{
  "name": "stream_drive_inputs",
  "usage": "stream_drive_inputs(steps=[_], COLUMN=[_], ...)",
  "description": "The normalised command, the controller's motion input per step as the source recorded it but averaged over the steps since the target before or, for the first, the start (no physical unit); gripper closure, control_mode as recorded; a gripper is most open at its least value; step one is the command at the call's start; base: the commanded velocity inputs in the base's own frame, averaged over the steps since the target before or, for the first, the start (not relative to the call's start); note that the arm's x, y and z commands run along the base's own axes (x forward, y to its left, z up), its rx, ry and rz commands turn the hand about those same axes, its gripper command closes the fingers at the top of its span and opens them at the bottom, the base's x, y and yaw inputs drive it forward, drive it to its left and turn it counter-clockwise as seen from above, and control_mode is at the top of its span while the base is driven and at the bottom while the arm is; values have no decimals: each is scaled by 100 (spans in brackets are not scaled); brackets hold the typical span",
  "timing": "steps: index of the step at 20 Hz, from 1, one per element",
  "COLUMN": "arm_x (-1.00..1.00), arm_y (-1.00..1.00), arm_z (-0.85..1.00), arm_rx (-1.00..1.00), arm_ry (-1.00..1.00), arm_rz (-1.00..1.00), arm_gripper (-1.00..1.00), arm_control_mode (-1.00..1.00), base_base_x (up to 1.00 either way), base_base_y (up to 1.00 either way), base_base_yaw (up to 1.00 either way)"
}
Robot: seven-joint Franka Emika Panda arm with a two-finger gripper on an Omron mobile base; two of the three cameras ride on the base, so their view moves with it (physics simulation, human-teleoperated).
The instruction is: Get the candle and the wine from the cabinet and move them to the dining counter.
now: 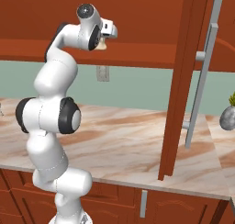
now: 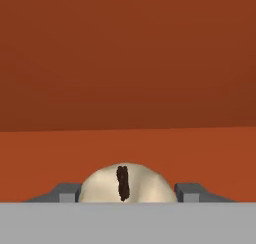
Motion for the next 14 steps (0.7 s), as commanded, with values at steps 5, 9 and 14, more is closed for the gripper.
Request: stream_drive_inputs(steps=[5, 9, 14], arm_x=[0, -21, -66], arm_y=[0, 0, 0], arm_z=[-3, -11, -3], arm_rx=[0, 0, 0], arm_ry=[-1, -10, -12], arm_rz=[0, 0, 0], arm_gripper=[100, 100, 100], arm_control_mode=[-100, -100, -100], base_base_x=[0, 0, 0], base_base_y=[0, 0, 0], base_base_yaw=[0, 0, 0])
